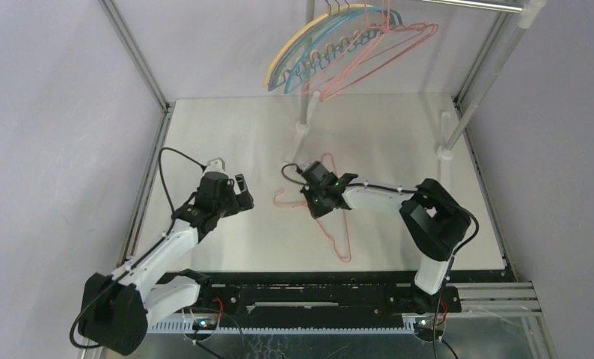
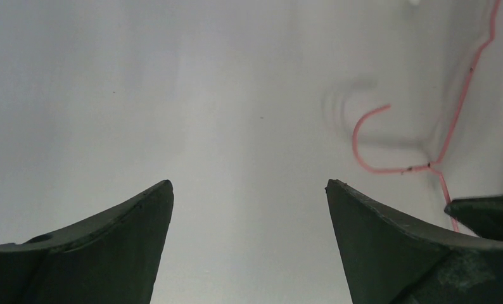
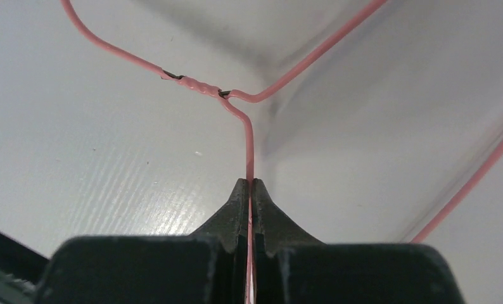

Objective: Organize the hangers

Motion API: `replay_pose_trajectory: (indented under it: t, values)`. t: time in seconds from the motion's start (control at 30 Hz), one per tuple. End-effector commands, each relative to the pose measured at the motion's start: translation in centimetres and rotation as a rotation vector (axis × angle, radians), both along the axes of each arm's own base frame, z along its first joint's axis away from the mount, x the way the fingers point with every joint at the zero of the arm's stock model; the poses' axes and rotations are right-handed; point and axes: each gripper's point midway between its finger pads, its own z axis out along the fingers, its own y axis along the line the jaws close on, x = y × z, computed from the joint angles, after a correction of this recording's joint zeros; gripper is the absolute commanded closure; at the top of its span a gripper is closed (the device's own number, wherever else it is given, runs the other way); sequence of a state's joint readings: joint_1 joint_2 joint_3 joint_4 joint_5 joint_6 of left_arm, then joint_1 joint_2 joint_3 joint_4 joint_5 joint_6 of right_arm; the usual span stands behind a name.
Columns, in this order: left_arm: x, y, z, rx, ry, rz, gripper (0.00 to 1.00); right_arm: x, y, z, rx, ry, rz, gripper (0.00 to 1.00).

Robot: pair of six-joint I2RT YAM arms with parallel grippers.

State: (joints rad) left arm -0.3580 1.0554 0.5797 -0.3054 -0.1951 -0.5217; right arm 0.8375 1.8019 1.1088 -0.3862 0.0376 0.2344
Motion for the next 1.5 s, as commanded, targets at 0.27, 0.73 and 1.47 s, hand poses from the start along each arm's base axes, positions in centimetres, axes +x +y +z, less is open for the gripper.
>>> replay_pose_trajectory:
  t: [0.27,0.73,1.47]
  values:
    - [1.1,-5.1,5.0,-0.336,-0.174,-0.038,0.06,1.3,3.2,6.0,0.289,0.091,-0.028,1.0]
    - [4.0,-7.7,4.3,-0.422,-0.161,-0.03,0.06,1.2,4.3,8.3,0.327,0.098,0.012,1.0]
    - [7.7,-13.2,6.7,-0.541,-0.163,-0.135,0.32,0.5,4.7,9.9,0.338,0.106,0.071,1.0]
